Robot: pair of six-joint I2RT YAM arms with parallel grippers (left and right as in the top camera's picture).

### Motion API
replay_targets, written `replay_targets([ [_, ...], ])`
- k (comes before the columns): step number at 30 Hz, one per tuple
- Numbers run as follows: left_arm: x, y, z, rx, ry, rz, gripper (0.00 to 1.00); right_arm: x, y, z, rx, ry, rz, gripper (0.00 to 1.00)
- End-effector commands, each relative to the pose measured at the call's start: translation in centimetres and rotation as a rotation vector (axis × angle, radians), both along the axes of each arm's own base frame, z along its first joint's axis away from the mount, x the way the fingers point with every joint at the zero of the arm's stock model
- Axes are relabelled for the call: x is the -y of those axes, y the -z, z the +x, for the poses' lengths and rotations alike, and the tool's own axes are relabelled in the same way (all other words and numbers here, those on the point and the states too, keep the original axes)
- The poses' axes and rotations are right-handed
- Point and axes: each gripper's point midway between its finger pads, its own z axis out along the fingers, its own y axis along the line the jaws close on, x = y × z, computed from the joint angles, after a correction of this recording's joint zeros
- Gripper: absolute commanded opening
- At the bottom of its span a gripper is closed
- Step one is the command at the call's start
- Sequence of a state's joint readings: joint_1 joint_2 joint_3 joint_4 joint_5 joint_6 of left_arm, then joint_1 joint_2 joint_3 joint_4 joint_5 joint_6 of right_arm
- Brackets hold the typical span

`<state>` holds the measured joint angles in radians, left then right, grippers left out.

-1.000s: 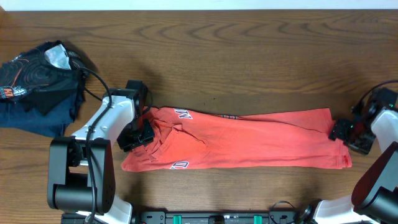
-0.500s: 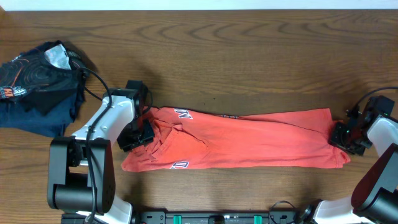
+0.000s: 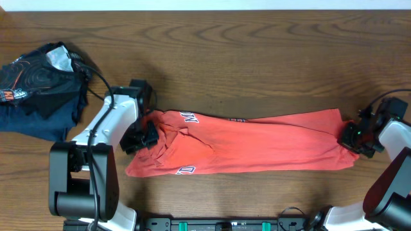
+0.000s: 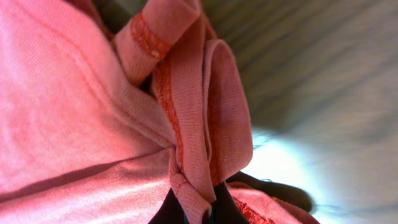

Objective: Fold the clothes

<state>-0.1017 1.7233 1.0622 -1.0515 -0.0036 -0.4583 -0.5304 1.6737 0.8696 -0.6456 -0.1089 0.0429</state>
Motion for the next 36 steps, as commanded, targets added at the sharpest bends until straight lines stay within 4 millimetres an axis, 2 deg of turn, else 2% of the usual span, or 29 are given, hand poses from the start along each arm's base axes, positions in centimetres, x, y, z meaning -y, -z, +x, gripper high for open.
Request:
replay_targets([
  [1,0.0,-2.2,1.7,0.086,0.014,-0.007,0.44,4.4,-1.6,0.4,-0.028,0.116,-0.142,0.01],
  [6,0.1,-3.4,2.0,0.137,0.014,-0.012,0.45,8.4,-5.5,1.1,-0.044,0.167,-0.273,0.01],
  [9,0.1,-3.6,2.1,0.148,0.012,-0.013,0.45,8.6,-7.8,2.6,-0.017,0.132,-0.284,0.01],
  [11,0.1,-3.6,2.0,0.147,0.009,-0.012,0.45,7.9,-8.9,3.5,-0.007,0.088,-0.276,0.01],
  [15,0.1,-3.6,2.0,0.147,0.009,-0.012,0.45,4.3,-9.4,5.1,-0.007,-0.064,-0.244,0.01],
  [23,0.1,-3.6,2.0,0.146,0.010,-0.012,0.45,-5.8,-8.9,7.6,-0.020,-0.372,-0.228,0.01],
  [28,0.1,-3.6,1.9,0.140,0.010,-0.012,0.45,-11.2,-8.4,7.6,-0.028,-0.533,-0.223,0.01],
  [31,0.1,-3.6,1.8,0.139,0.010,-0.011,0.45,-13.2,-7.8,7.0,-0.040,-0.578,-0.217,0.01],
  [36,0.1,-3.6,1.8,0.139,0.010,-0.011,0.45,-15.5,-6.6,5.9,-0.064,-0.598,-0.205,0.01],
])
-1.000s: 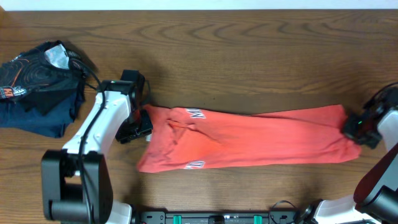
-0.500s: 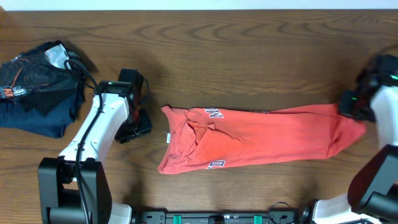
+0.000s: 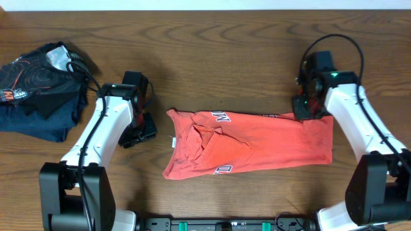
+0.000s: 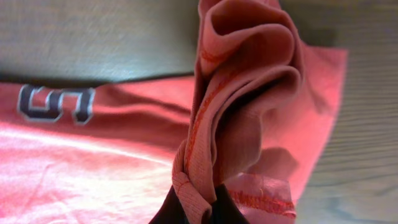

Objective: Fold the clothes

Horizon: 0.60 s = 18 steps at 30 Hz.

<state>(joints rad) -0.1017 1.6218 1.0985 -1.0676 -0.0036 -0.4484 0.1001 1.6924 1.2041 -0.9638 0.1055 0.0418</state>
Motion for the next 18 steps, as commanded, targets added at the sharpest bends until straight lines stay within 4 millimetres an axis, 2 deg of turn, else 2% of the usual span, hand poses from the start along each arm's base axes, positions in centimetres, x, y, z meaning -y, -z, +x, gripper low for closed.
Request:
replay_targets([
  [1,-0.1,-0.6,0.4,0.019,0.000,0.002,0.45,-1.3,0.9,-1.0,-0.020,-0.004,0.000,0.01],
  [10,-0.1,-0.6,0.4,0.019,0.000,0.002,0.45,-4.2,3.1,-1.9,-0.011,-0.072,0.023,0.01],
  [14,-0.1,-0.6,0.4,0.019,0.000,0.002,0.45,-6.1,4.2,-2.2,0.000,-0.113,0.082,0.01],
  [18,-0.1,-0.6,0.4,0.019,0.000,0.002,0.45,-7.3,4.7,-2.2,0.017,-0.146,0.092,0.01],
])
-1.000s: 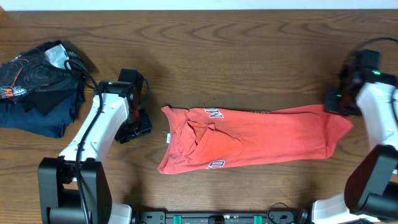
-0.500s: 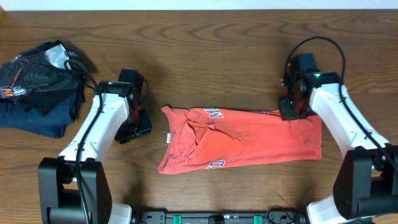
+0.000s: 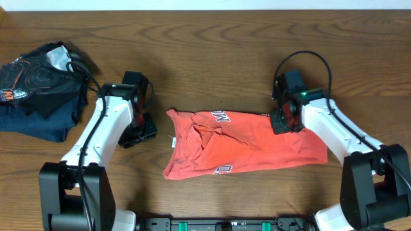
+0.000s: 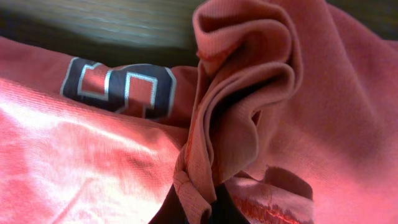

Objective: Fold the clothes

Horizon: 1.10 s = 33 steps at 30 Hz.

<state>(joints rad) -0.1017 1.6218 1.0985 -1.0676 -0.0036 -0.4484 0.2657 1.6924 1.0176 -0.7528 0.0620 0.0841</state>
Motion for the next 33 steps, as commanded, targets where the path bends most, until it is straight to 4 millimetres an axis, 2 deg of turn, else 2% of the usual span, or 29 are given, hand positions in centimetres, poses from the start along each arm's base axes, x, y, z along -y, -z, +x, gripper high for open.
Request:
replay_targets([
  [1,-0.1,-0.6,0.4,0.019,0.000,0.002,0.45,-1.7,0.3,-0.4,0.000,-0.024,0.041,0.01],
  [5,-0.1,-0.6,0.4,0.020,0.000,0.002,0.45,-3.0,0.3,-0.8,-0.003,-0.060,0.058,0.01],
  [9,-0.1,-0.6,0.4,0.020,0.000,0.002,0.45,-4.2,0.4,-2.1,-0.045,-0.097,0.081,0.01],
  [11,-0.1,-0.6,0.4,0.020,0.000,0.002,0.45,-3.7,0.5,-2.4,-0.054,-0.087,0.045,0.01],
  [16,-0.1,-0.5,0.5,0.024,0.000,0.002,0.45,-0.2,-0.1,-1.6,0.000,0.051,-0.118,0.01],
  [22,-0.1,-0.5,0.5,0.023,0.000,0.002,0.45,0.9,-2.6,-0.5,0.073,0.106,-0.130,0.01],
  [26,-0.1,-0.5,0.5,0.023,0.000,0.002,0.45,0.5,-5.1,-0.1,0.151,0.091,-0.096,0.01],
  [28,-0.1,-0.5,0.5,0.023,0.000,0.002,0.45,-0.4,-6.0,-0.3,0.168,0.050,-0.061,0.01],
  [33,-0.1,-0.5,0.5,0.023,0.000,0.002,0.45,-2.5,-6.0,-1.0,0.146,-0.011,0.012,0.01],
])
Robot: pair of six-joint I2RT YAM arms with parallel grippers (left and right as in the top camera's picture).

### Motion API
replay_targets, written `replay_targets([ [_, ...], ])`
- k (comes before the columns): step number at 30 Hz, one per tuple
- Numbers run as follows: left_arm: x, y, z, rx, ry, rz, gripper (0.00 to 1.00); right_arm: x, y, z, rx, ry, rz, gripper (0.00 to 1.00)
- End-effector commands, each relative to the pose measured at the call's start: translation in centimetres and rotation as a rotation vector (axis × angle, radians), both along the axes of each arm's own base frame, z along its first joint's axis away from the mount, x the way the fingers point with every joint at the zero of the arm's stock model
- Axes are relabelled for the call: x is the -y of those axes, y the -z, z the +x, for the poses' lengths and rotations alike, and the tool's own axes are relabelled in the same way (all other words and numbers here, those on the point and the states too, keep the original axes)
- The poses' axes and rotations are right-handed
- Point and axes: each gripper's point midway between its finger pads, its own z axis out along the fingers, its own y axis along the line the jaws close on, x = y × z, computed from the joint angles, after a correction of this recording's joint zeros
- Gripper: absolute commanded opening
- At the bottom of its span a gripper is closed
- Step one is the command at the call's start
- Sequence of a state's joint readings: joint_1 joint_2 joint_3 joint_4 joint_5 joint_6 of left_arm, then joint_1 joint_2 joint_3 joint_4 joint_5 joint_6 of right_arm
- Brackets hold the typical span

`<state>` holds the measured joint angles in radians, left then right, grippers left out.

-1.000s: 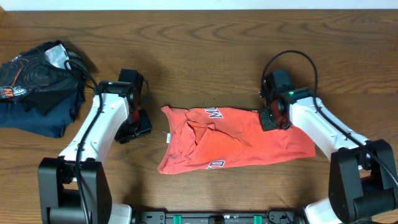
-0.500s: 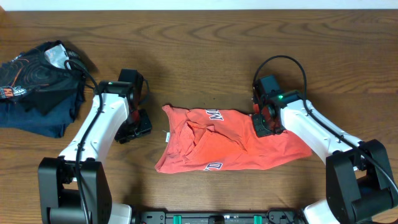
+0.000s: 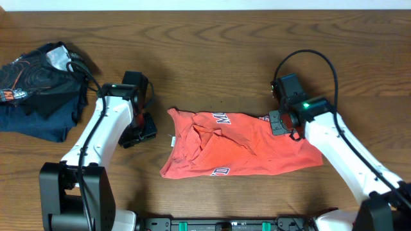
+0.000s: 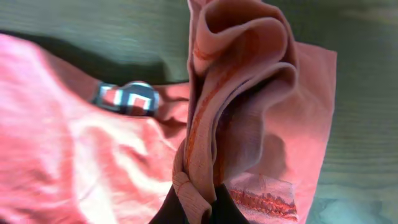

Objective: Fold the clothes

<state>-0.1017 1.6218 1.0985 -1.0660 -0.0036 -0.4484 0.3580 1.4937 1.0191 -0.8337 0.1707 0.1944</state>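
Note:
A red shirt (image 3: 237,144) with dark lettering lies crumpled across the middle of the table. My right gripper (image 3: 282,122) is over the shirt's upper right part, shut on a bunched fold of its hem (image 4: 236,81). That fold rises from between the dark fingertips (image 4: 165,214) at the bottom of the right wrist view, with the rest of the shirt (image 4: 81,137) flat below it. Left of the shirt's collar end my left gripper (image 3: 138,131) stands apart from it, open and holding nothing.
A heap of dark blue and black clothes (image 3: 38,90) lies at the back left corner. The wooden table (image 3: 212,51) shows bare behind the shirt. The arms' bases stand at the front edge.
My right gripper still pinches the hem at nearly the same spot, a touch lower and to the left. The shirt's right edge has drawn in slightly. The left arm has not moved.
First both grippers held the shirt stretched long across the table, one at each end. Then the left had let go and stood beside the collar, and the right held its end at the back right. After that the right held it further left over the shirt, as now.

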Motion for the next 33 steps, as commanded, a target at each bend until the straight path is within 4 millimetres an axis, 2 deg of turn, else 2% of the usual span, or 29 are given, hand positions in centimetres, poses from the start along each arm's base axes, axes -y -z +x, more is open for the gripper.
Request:
replay_targets([
  [1,-0.1,-0.6,0.5,0.022,0.000,0.002,0.45,-2.0,-0.2,-0.2,-0.013,-0.059,0.053,0.01],
  [13,-0.1,-0.5,0.5,0.026,0.000,0.002,0.45,-5.4,3.1,-2.0,-0.149,-0.145,0.113,0.02],
  [16,-0.1,-0.5,0.5,0.025,0.000,0.002,0.45,-6.1,3.1,-2.1,-0.155,-0.157,0.136,0.23],
  [17,-0.1,-0.5,0.5,0.025,0.000,0.002,0.45,-6.2,3.1,-2.2,-0.157,-0.159,0.141,0.26],
  [22,-0.1,-0.5,0.5,0.025,0.000,0.002,0.45,-5.4,2.9,-1.7,-0.134,-0.187,0.096,0.27],
  [25,-0.1,-0.5,0.5,0.025,0.000,0.002,0.45,-3.7,1.4,0.0,-0.056,-0.144,0.031,0.28],
  [29,-0.1,-0.5,0.5,0.026,0.000,0.002,0.45,-1.7,-2.4,2.9,0.098,-0.032,-0.005,0.35],
  [31,-0.1,-0.5,0.5,0.026,0.000,0.002,0.45,-1.5,-3.9,4.3,0.173,-0.009,0.024,0.39],
  [33,-0.1,-0.5,0.5,0.026,0.000,0.002,0.45,-1.8,-4.6,5.3,0.214,-0.003,0.076,0.43],
])
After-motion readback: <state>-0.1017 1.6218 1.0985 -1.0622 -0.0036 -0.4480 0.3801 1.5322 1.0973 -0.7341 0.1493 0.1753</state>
